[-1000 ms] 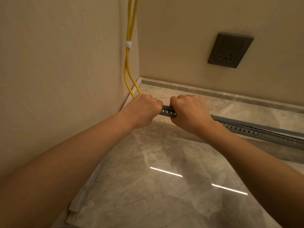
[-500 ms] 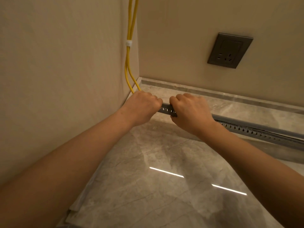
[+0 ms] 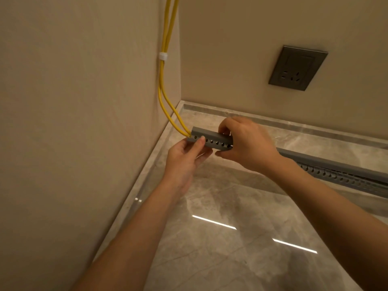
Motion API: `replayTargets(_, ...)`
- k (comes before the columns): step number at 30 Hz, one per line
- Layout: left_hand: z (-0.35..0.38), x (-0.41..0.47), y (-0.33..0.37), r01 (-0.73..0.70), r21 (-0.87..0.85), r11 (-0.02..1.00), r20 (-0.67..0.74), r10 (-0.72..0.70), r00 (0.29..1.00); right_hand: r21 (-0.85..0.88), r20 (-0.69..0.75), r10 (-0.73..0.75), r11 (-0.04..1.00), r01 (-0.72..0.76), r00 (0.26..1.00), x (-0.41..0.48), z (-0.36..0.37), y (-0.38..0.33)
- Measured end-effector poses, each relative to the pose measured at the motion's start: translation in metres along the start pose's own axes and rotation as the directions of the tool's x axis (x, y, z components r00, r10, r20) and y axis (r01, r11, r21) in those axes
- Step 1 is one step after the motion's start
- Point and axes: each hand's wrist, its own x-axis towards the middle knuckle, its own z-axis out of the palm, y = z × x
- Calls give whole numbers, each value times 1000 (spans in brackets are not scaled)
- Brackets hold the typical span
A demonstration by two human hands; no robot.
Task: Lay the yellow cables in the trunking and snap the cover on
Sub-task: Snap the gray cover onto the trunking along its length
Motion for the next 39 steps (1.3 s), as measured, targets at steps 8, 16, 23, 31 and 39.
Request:
replayTargets(8, -3, -2, 3, -81, -67, 994, 92, 87, 992, 413, 163, 92, 898, -153, 982, 10, -15, 1)
replayTargets(16, -2, 2, 2, -122, -97, 988, 114, 133, 985, 406, 192, 109, 896, -180, 975, 14, -25, -2)
replayTargets(23, -8, 0, -9, -97, -122, 988, 60, 105, 993, 406, 93, 94, 905, -124, 991, 17, -38, -6)
replayTargets(31, -5, -1, -1, -116, -155, 981, 107, 134, 985, 317, 175, 55, 942, -110, 983, 17, -24, -7)
replayTargets(39, 10, -4, -2, -44, -411, 910, 42, 67, 997, 345, 81, 100, 931, -122, 992, 8, -21, -8)
